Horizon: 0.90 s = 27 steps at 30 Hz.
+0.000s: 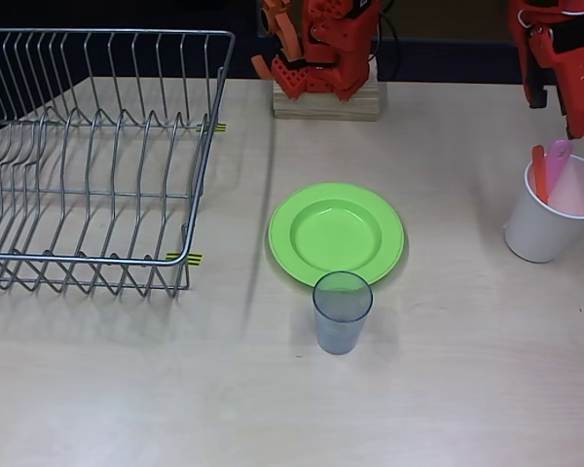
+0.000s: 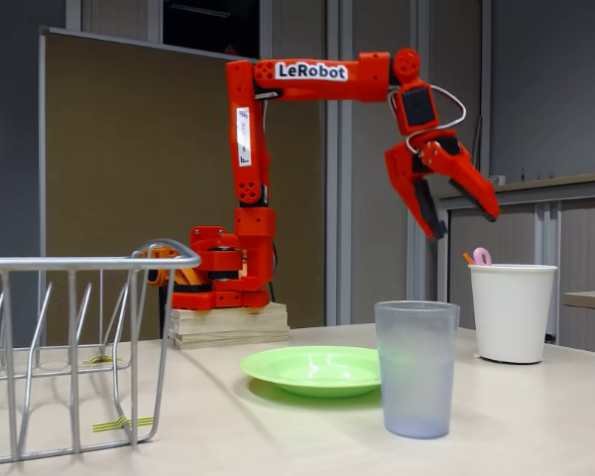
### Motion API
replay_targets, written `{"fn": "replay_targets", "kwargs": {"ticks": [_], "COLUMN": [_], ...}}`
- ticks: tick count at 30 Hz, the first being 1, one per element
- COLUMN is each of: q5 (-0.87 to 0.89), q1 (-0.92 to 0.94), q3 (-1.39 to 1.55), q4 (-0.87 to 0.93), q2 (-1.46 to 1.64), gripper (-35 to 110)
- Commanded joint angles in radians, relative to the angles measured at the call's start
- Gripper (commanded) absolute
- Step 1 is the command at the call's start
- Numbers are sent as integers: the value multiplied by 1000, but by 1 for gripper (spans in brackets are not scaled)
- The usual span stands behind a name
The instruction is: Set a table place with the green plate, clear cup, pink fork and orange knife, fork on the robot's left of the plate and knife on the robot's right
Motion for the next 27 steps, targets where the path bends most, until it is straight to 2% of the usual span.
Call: {"fn": "replay_targets", "kwargs": {"ticks": [1,11,27], "q5": [98,109,28], "q1": [-28,-31,11], "q3": [-14,-23,-40], "q4": [-37,-135,-164], "q2": [-21,-94,-147], "gripper": [33,23,19]}}
